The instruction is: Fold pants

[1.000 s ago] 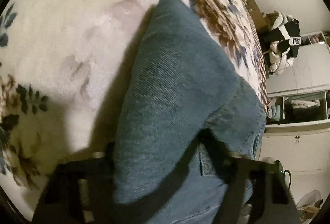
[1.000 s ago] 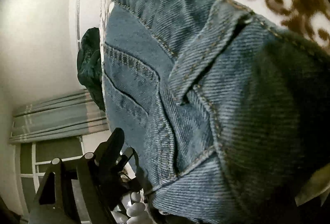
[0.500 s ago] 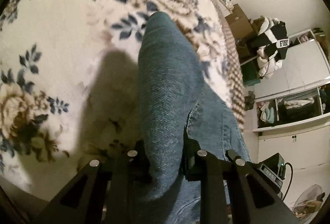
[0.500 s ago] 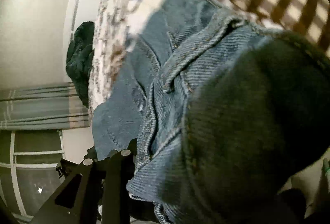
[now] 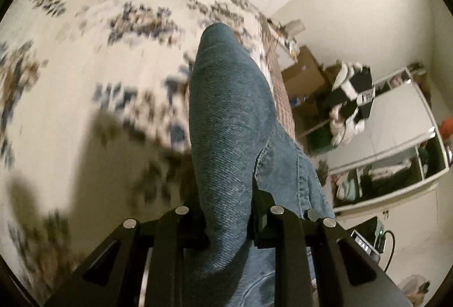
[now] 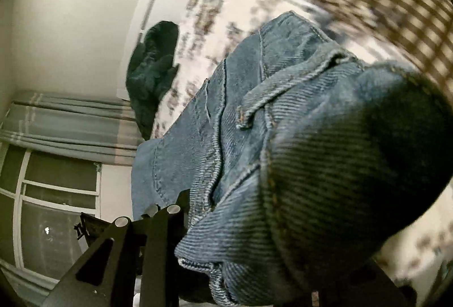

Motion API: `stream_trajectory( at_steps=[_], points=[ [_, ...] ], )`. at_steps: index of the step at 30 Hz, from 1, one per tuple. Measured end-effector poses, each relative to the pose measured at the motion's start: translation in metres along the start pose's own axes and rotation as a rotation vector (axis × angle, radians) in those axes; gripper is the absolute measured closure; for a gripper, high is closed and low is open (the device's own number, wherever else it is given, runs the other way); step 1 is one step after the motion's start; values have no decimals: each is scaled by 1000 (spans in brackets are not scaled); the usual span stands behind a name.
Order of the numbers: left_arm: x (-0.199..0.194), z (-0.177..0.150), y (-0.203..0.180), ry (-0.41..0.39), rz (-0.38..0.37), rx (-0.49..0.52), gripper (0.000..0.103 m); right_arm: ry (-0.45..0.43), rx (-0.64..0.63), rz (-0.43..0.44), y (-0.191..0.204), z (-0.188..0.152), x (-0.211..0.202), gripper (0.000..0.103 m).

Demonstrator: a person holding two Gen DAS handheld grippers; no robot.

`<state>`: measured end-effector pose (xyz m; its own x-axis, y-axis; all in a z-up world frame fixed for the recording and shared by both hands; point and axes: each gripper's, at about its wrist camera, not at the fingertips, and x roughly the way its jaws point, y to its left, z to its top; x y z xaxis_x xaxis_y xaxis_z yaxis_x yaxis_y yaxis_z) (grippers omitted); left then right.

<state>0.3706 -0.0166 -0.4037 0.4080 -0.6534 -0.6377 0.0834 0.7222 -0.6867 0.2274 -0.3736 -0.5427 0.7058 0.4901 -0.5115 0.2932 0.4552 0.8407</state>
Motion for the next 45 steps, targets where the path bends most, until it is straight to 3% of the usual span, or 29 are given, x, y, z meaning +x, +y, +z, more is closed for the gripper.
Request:
stream_trajectory(
  at_steps=[5,12,16,19,20,22,25,27,31,33,35,37,38,39,41,43,45],
  points=[
    [36,105,27,-23,-9,18,85,-52,-50,15,58,56,80,74],
    [114,228,103,-2,75,55,84,-83,-51,25,92,131,248,74],
    [156,247,162,84,169,30,83,-30,-22,-21,75,146,337,74],
    [163,235,194,132,164,5,76,93,60,-125,46,144,387,58],
    [160,229,200,125,147,0,75,124,92,-163,37,141,391,53],
    [155,223,203,122,130,-11,74,102,135,-132,22,134,375,53],
    [153,224,203,121,128,-16,74,25,139,-161,9,134,343,57],
    [152,229,203,122,156,-9,74,35,125,-194,6,137,343,59],
    [135,235,178,109,294,63,73,68,100,-271,29,144,346,57],
    [122,231,160,87,395,130,71,70,29,-346,54,149,343,45],
    [111,223,144,72,470,191,57,74,-63,-437,82,151,341,34],
    [101,214,129,72,527,237,23,55,-186,-547,112,148,333,20],
    [96,208,120,69,546,255,18,46,-224,-587,118,143,326,6],
    [90,203,111,63,564,278,18,33,-280,-644,131,139,321,1],
    [78,195,93,47,587,318,17,8,-384,-722,155,131,315,1],
    [66,189,74,32,603,344,8,-5,-460,-764,167,121,302,1],
    [48,181,53,10,602,358,7,-26,-525,-795,187,110,286,1]
  ],
)
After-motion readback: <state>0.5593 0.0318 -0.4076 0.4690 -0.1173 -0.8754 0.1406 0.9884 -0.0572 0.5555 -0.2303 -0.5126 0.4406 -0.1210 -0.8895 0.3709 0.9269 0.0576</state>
